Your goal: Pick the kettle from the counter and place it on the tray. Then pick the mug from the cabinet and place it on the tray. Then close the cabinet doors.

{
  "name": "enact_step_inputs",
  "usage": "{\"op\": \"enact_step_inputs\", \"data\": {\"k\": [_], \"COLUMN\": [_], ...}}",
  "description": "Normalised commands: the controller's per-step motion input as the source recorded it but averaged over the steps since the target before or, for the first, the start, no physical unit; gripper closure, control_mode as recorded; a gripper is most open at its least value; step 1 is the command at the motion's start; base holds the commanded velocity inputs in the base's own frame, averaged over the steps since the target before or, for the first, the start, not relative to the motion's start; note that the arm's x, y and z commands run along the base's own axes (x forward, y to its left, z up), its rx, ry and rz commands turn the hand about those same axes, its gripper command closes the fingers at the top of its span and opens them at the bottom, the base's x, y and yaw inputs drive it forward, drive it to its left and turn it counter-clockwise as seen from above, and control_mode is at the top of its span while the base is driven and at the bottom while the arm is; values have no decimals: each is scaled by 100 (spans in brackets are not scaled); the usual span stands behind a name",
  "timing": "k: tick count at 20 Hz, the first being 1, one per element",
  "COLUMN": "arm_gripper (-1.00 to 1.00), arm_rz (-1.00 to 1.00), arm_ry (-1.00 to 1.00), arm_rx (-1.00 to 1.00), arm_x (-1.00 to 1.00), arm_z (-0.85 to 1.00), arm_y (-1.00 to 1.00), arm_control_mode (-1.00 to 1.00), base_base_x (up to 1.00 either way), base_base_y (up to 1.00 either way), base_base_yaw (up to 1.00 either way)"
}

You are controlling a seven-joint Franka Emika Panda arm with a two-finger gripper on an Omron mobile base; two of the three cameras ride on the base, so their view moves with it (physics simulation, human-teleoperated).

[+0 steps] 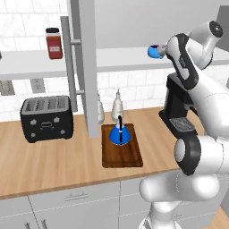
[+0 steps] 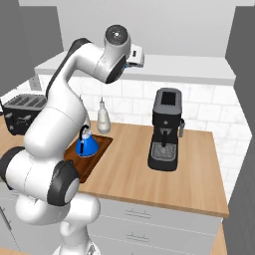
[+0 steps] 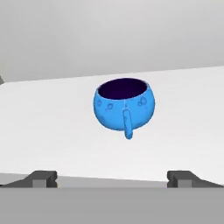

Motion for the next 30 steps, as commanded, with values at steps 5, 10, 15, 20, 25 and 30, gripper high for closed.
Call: {"op": "enact_step_inputs", "data": {"k": [5, 10, 15, 20, 25, 30], "arm_gripper": [-100, -100, -100, -100, -100, -100], "arm_rz": [0, 0, 0, 0, 1, 1], "arm_ry": [0, 0, 0, 0, 0, 0], "arm_rx": [-1, 0, 0, 0, 0, 0], "arm_x": [32, 32, 29, 26, 24, 20], "arm_z": [-10, -8, -5, -1, 0, 0], "arm_y": [0, 0, 0, 0, -10, -10], "arm_control_mode": [-100, -100, -100, -100, -100, -100], "base_base_x": [0, 0, 0, 0, 0, 0], "base_base_y": [0, 0, 0, 0, 0, 0], "base_base_yaw": [0, 0, 0, 0, 0, 0]}}
